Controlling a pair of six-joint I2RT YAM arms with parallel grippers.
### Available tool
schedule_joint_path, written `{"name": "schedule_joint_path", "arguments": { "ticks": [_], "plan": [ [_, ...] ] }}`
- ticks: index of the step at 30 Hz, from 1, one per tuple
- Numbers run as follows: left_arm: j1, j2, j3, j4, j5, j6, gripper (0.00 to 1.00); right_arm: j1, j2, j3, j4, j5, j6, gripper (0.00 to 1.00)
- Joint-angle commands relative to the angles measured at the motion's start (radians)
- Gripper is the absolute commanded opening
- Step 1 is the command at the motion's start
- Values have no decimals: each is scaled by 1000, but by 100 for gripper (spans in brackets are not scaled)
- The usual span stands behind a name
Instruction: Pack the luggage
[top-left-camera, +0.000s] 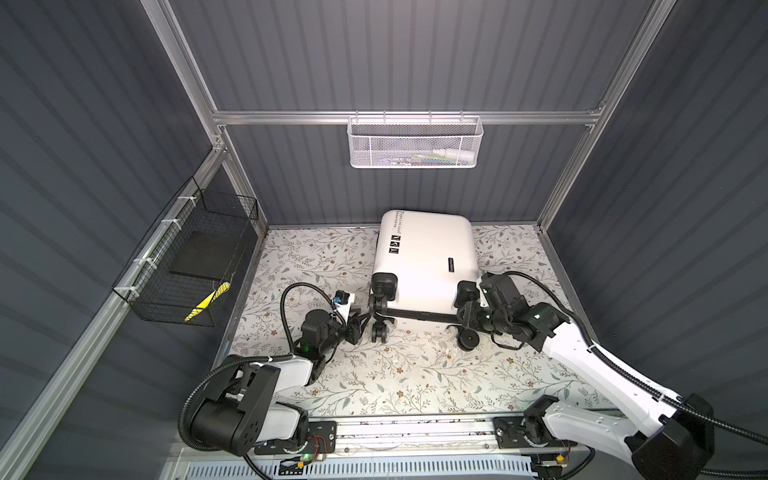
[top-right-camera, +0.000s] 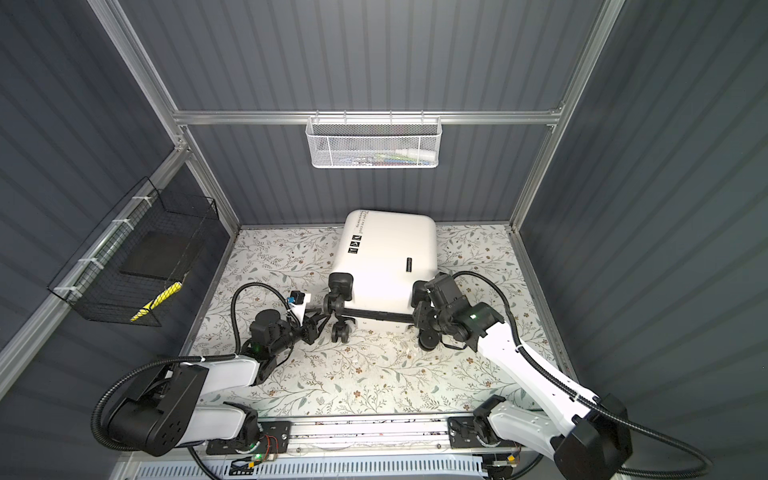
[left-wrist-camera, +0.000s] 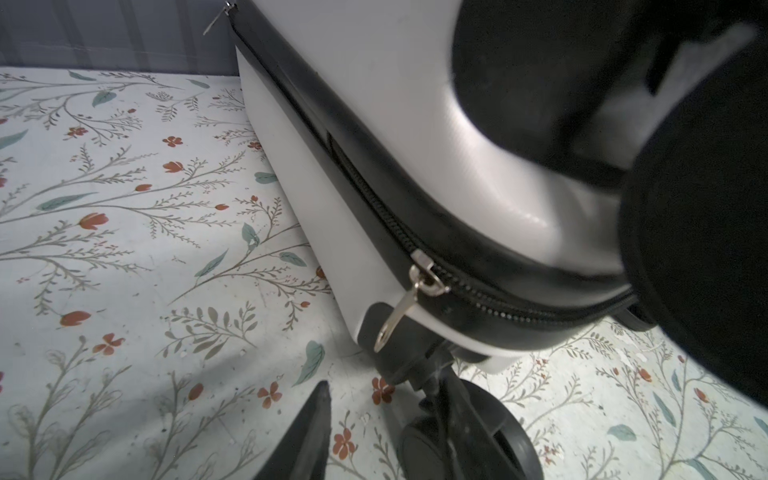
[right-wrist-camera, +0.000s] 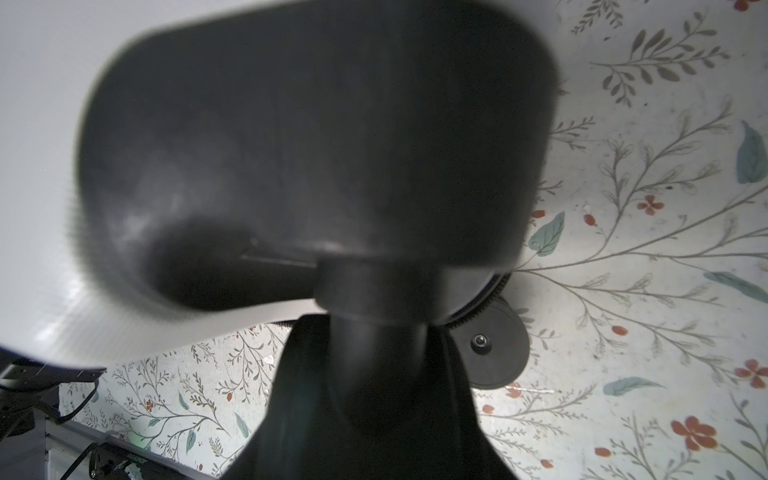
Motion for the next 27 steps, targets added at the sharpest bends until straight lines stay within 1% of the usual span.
{"name": "schedule_joint_path", "arguments": {
  "ticks": [1, 13, 15, 22, 27],
  "plan": [
    [0, 17, 13, 54, 32, 41, 39, 1, -4, -17, 13, -32, -39, 0],
    [0, 41, 56, 53, 66, 84, 34, -1, -10, -20, 11, -32, -39, 0],
    [0, 38, 65, 41, 74, 93, 30, -2, -10, -21, 11, -32, -39, 0],
    [0, 41, 91, 1, 91, 115, 28, -3, -12, -23, 13, -34, -36, 0],
    [1, 58, 94, 4, 93, 116, 24, -2, -13, -24, 14, -35, -38, 0]
  ]
}}
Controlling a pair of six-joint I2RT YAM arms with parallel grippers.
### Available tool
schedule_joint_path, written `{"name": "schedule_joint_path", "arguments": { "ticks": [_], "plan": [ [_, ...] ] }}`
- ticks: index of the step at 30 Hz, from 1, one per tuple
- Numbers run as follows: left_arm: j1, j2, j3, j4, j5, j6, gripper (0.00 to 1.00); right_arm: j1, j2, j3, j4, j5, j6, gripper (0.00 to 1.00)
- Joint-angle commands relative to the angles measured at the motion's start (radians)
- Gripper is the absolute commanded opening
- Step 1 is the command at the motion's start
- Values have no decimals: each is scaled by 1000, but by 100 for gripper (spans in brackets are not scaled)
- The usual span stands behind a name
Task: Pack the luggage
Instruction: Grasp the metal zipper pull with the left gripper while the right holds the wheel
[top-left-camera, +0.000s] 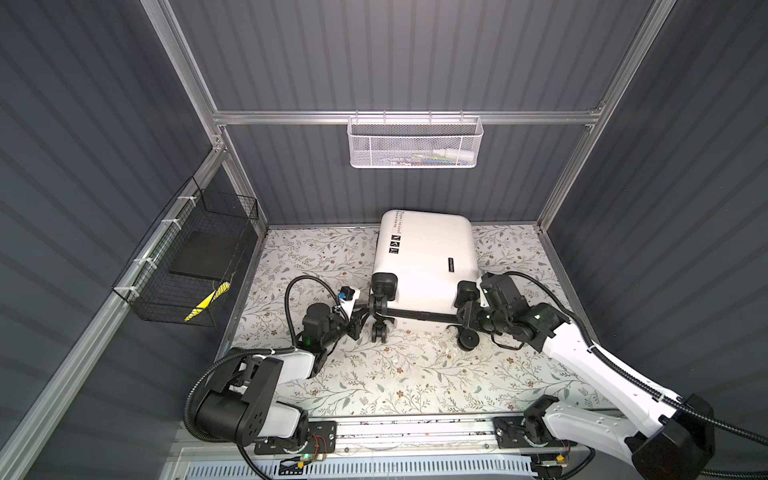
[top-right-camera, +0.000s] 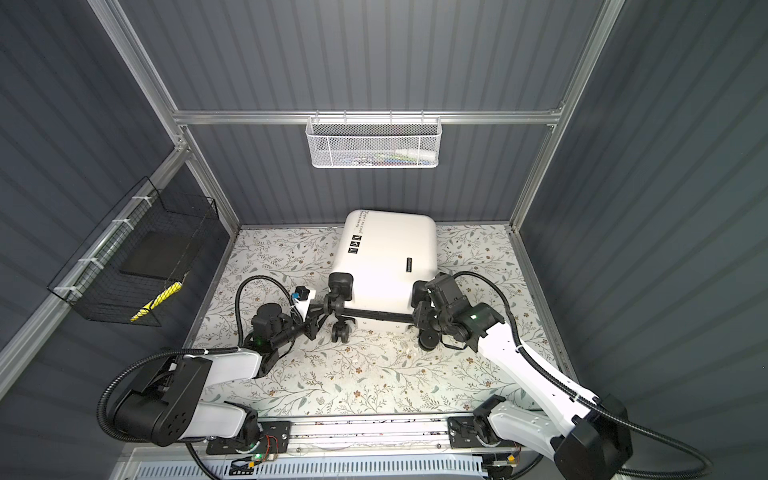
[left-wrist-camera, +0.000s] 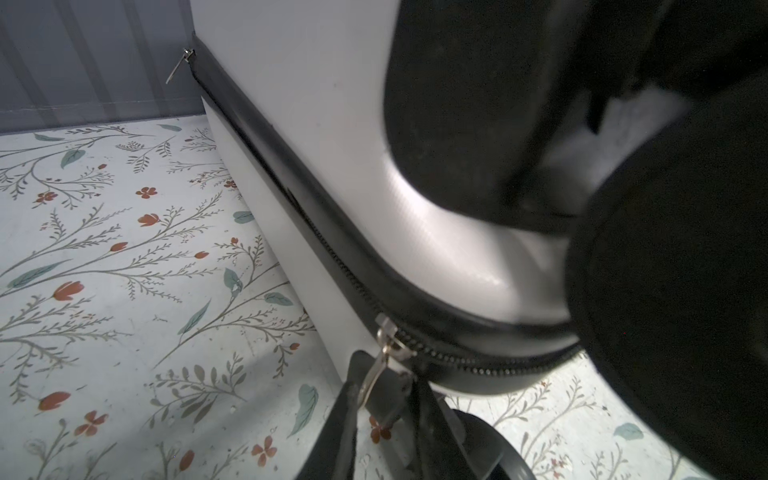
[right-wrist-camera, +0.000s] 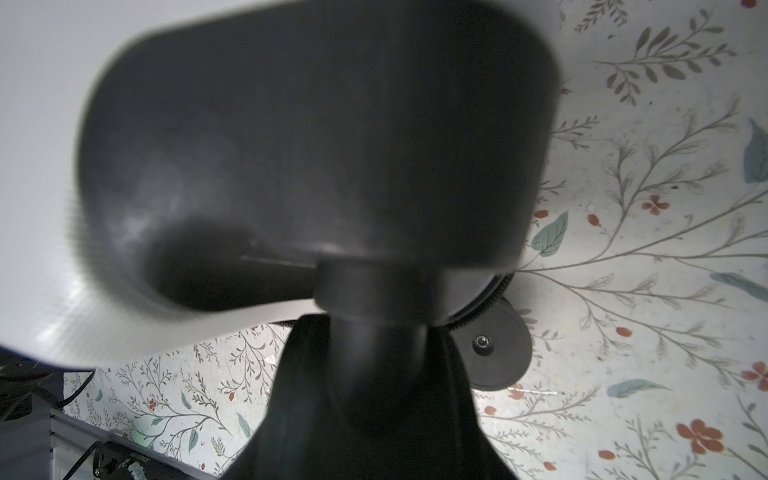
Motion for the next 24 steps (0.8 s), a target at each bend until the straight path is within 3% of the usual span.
{"name": "schedule_joint_path", "arguments": {
  "ticks": [1, 13, 24],
  "plan": [
    [-2, 25, 30, 5, 30, 27, 24, 3, -9, -17, 3, -27, -37, 0],
    [-2, 51, 23, 47, 26, 17, 18, 0, -9, -20, 7, -29, -37, 0],
    [-2, -3, 27, 14, 7, 20, 2, -2, -7, -18, 7, -30, -37, 0]
  ]
}}
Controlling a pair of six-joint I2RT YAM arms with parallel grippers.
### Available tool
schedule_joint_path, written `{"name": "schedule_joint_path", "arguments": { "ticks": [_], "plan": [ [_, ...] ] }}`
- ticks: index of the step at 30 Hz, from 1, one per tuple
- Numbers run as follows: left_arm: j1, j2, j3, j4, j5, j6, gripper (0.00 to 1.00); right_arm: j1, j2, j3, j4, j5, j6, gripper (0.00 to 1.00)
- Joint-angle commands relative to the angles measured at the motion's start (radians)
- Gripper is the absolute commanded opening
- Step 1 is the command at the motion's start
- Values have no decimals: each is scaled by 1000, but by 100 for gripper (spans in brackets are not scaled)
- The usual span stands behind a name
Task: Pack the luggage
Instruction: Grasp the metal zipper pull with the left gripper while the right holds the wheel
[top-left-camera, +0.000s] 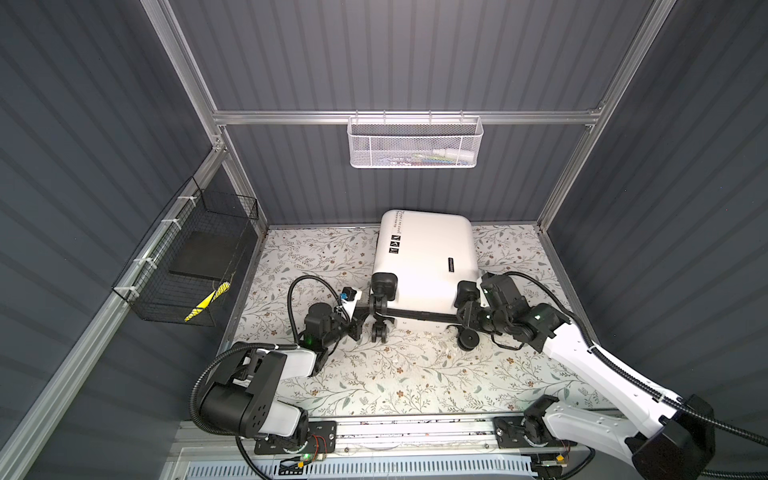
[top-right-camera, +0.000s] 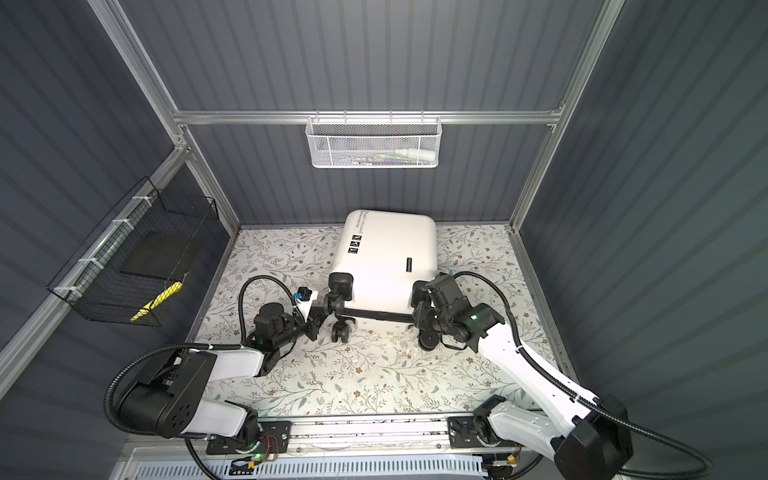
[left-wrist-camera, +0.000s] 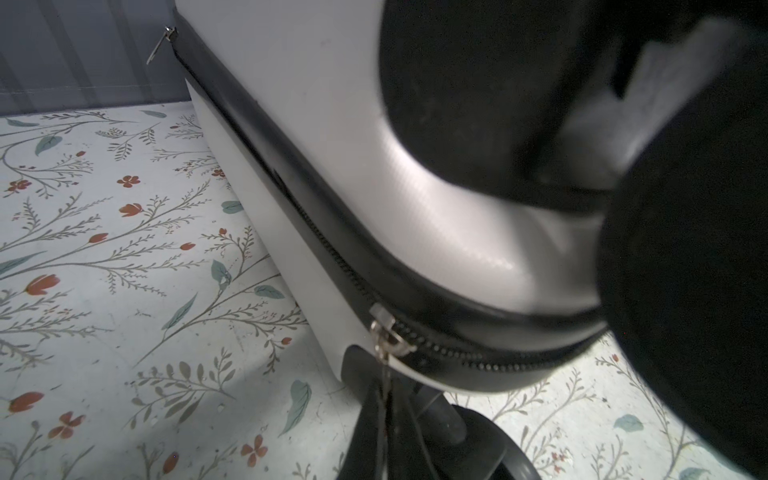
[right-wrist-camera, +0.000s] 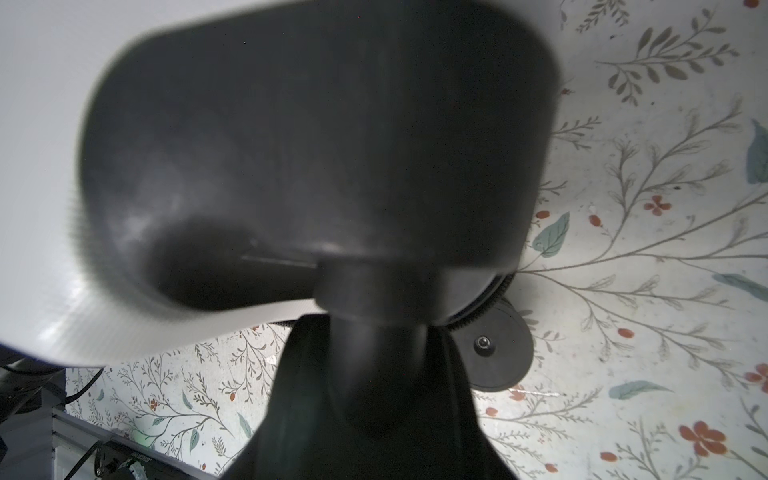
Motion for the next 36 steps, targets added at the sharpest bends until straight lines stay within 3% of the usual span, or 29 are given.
{"name": "schedule_joint_path", "arguments": {
  "ticks": [1, 8, 17, 28, 36],
  "plan": [
    [-2, -39, 22, 0, -6, 17, 0, 0, -3, -12, 1, -27, -38, 0],
    [-2, -96, 8, -65, -22, 3, 0, -5, -3, 0, -3, -27, -40, 0],
    [-13, -226, 11, -278, -35, -2, 0, -10, 9, 19, -2, -33, -42, 0],
    [-146, -333, 12, -455, -137, 27, 0, -17, 13, 89, -25, -35, -56, 0],
    [-192, -445, 10, -522, -160, 39, 0, -24, 15, 91, -27, -35, -57, 0]
  ]
}}
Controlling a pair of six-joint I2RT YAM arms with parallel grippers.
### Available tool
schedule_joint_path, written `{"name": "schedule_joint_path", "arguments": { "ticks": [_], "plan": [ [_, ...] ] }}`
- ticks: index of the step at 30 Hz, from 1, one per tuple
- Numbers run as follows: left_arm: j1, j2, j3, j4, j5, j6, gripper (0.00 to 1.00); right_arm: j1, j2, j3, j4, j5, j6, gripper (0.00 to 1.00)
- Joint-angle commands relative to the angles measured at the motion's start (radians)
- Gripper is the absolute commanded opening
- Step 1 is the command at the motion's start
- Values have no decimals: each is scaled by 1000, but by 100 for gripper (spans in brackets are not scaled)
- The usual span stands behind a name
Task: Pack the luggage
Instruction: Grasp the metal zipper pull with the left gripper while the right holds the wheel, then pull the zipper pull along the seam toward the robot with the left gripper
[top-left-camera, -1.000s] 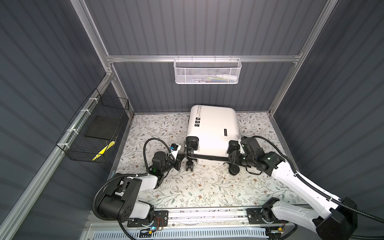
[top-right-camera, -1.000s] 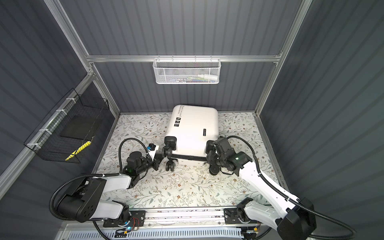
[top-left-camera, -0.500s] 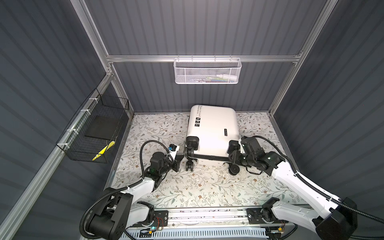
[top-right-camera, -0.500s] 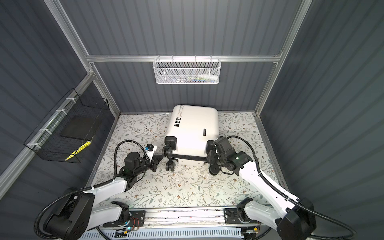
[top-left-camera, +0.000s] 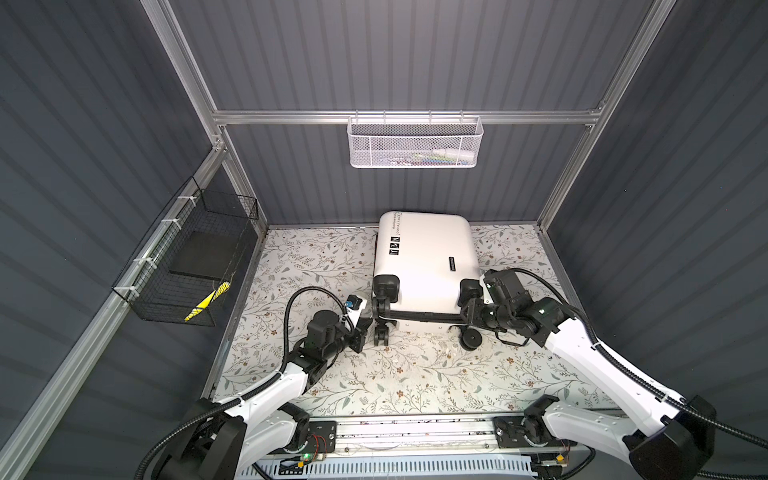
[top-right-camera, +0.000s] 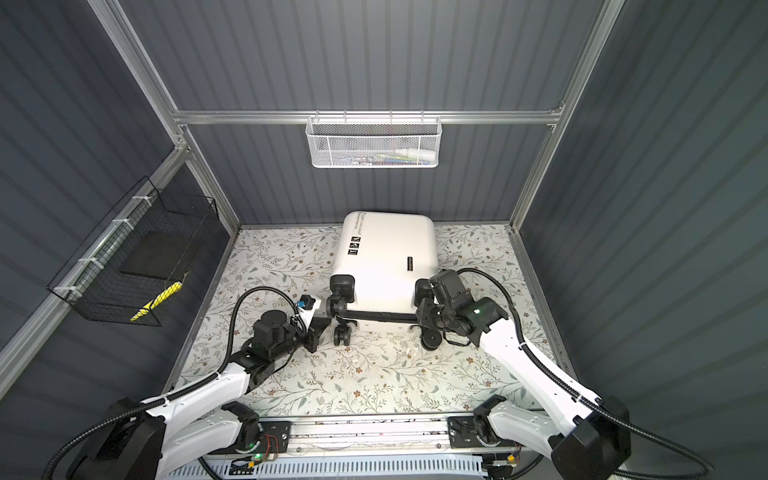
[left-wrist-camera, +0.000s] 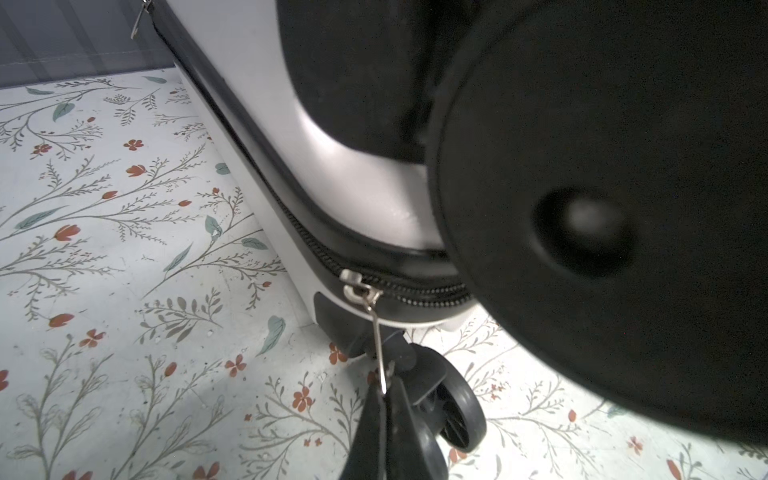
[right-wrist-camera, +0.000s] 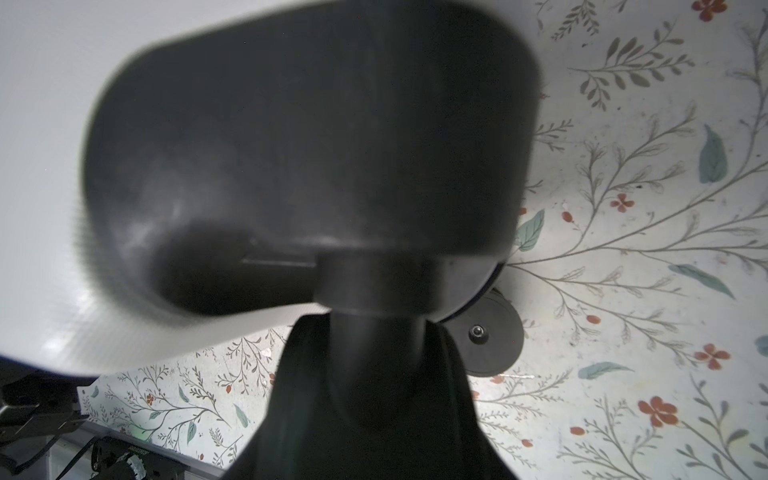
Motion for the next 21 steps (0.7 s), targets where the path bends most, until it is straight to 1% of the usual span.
{"name": "schedule_joint_path", "arguments": {
  "ticks": [1, 6, 10, 14, 21],
  "plan": [
    [-27, -69, 12, -44, 41, 45, 0, 1, 2, 15, 66, -27, -28, 0],
    [-43, -132, 4, -80, 20, 46, 0, -32, 1, 6, 70, -35, -39, 0],
    [-71, -127, -10, -61, 21, 29, 0, -47, 6, 22, 68, -50, -47, 0],
    [-117, -115, -25, -28, 4, 19, 0, -46, 6, 6, 90, -83, -31, 0],
    [-231, -89, -30, 35, -44, 31, 0, -43, 36, -30, 126, -107, -4, 0]
  ]
}}
